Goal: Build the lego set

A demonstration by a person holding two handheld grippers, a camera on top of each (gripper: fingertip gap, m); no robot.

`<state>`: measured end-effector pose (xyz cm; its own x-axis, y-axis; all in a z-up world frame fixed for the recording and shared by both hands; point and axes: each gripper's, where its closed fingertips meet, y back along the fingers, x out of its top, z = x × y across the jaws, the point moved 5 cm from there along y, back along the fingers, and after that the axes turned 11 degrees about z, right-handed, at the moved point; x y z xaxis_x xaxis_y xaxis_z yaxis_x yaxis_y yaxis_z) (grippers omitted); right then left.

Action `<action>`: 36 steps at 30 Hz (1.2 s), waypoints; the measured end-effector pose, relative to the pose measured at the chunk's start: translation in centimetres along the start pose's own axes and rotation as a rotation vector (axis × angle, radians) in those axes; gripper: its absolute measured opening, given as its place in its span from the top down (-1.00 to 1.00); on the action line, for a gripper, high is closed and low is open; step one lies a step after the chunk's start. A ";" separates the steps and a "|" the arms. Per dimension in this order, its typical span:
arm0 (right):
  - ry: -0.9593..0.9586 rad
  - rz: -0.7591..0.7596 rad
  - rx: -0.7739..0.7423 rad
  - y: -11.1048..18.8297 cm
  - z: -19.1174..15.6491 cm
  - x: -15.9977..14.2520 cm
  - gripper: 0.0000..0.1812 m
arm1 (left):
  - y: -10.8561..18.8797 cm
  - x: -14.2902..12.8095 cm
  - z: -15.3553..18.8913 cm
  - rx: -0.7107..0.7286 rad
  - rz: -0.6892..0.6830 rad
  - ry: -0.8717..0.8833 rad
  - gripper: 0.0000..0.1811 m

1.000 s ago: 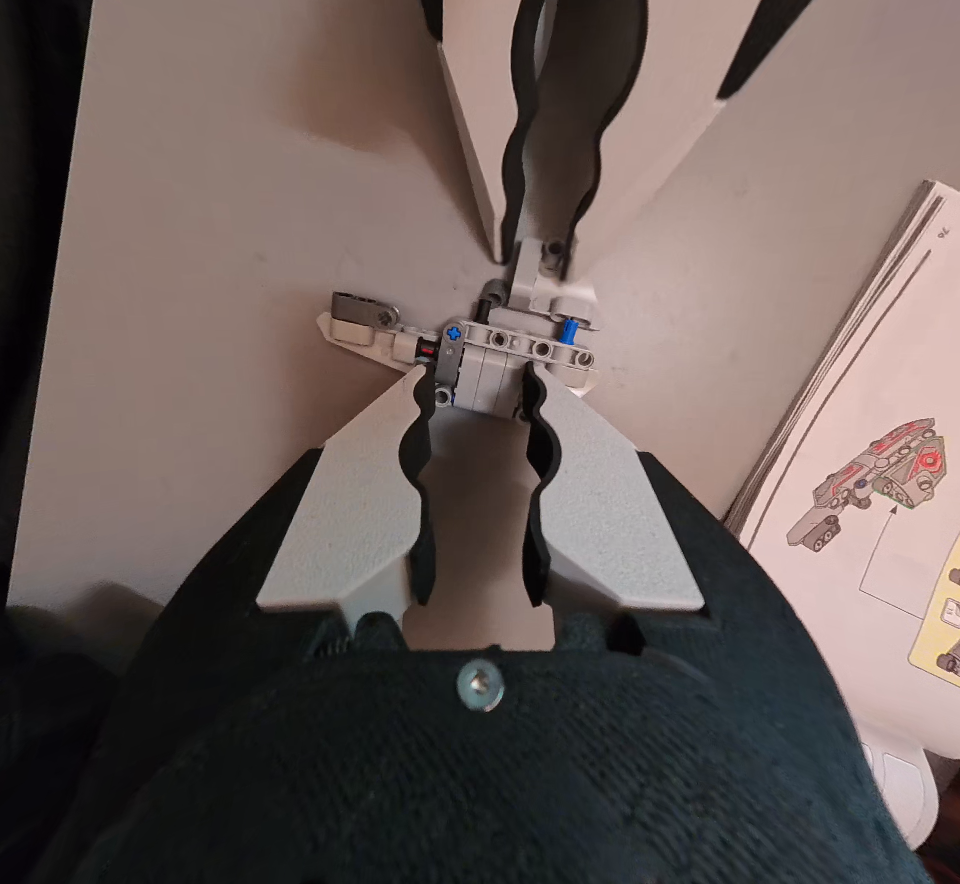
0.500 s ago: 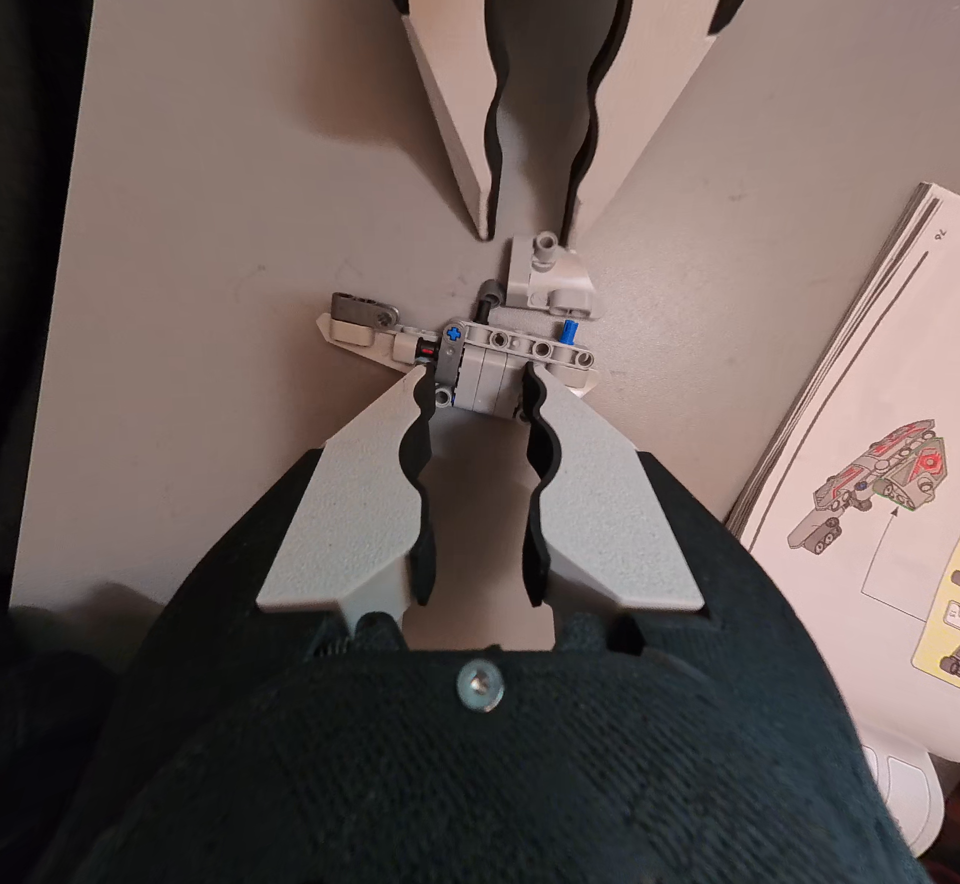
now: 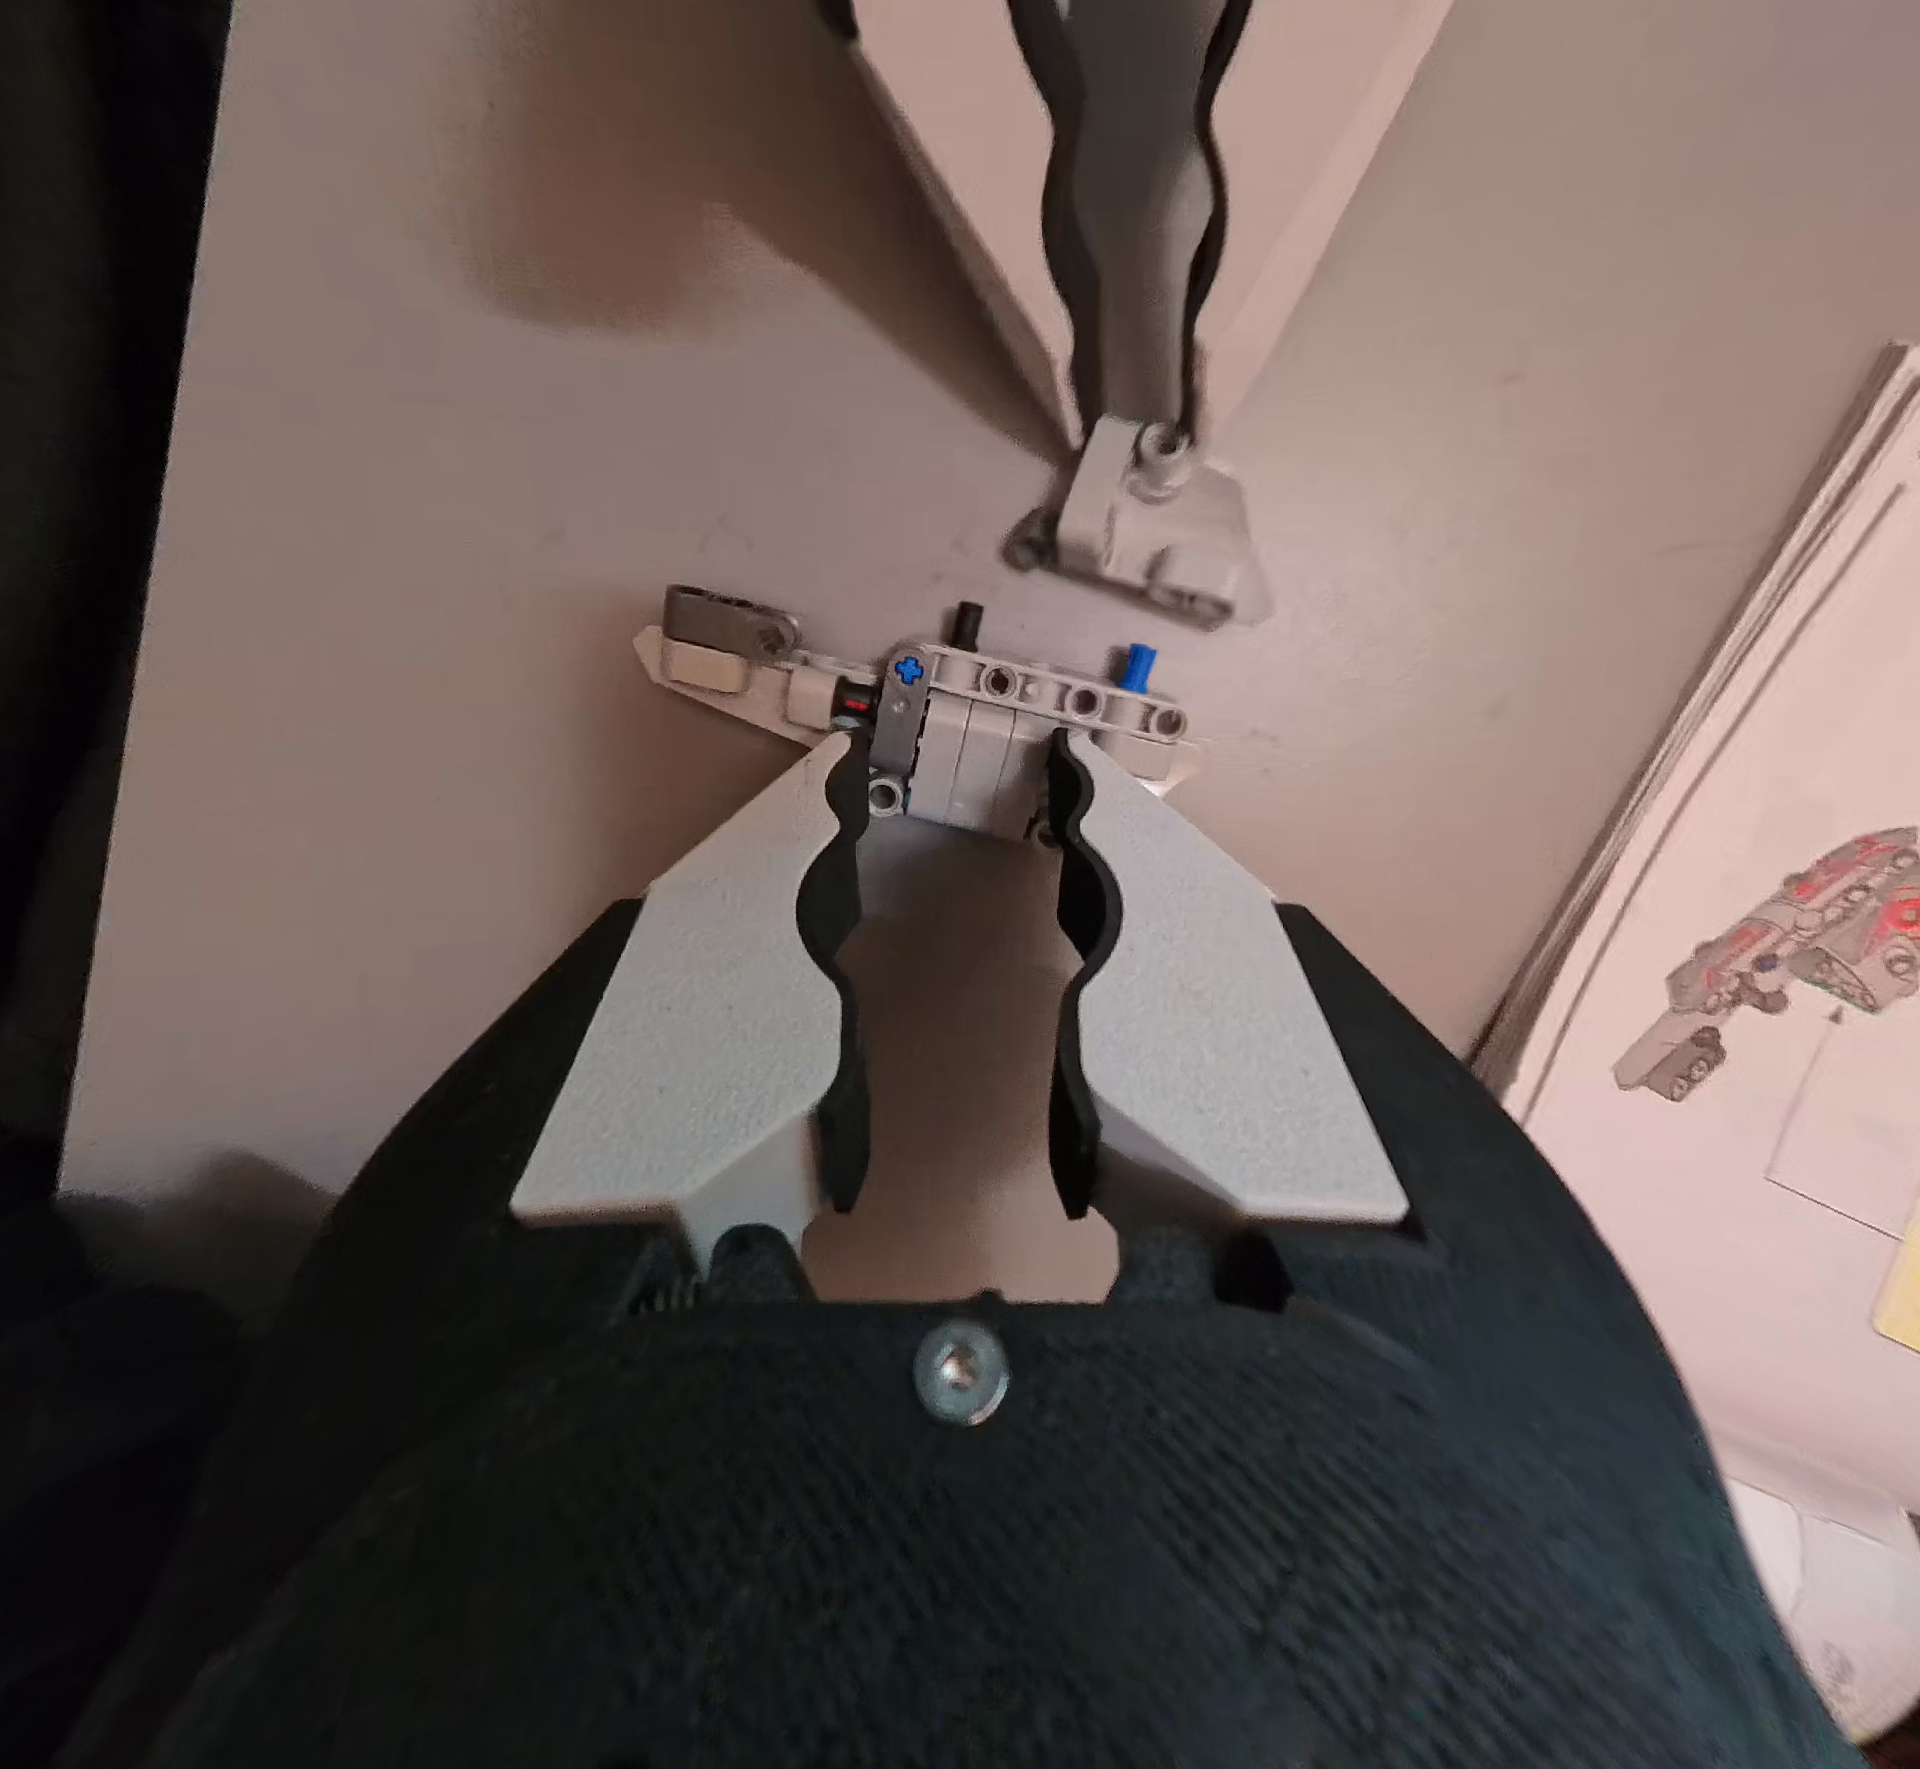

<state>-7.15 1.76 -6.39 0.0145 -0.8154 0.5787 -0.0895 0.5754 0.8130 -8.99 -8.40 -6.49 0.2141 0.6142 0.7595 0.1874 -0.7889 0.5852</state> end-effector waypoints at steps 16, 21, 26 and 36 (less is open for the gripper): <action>-0.627 0.863 0.136 4.0 2.3 2.3 0.75 | 2.3 4.6 -0.6 0.249 0.200 -0.230 0.87; -0.563 0.823 0.099 3.5 2.4 2.3 0.85 | 2.3 4.1 -0.5 0.148 0.243 -0.095 0.83; -0.552 0.916 0.169 4.4 2.1 2.8 1.00 | 3.2 3.6 -1.6 -0.054 0.466 0.504 0.76; -0.472 0.621 -0.004 2.3 2.2 1.0 1.00 | 2.0 0.2 -2.3 -0.025 0.346 0.649 0.82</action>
<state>-9.49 2.17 -4.06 -0.4624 -0.2842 0.8399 0.0609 0.9348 0.3498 -10.79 -9.92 -4.49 -0.3553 0.2023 0.9126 0.1882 -0.9408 0.2819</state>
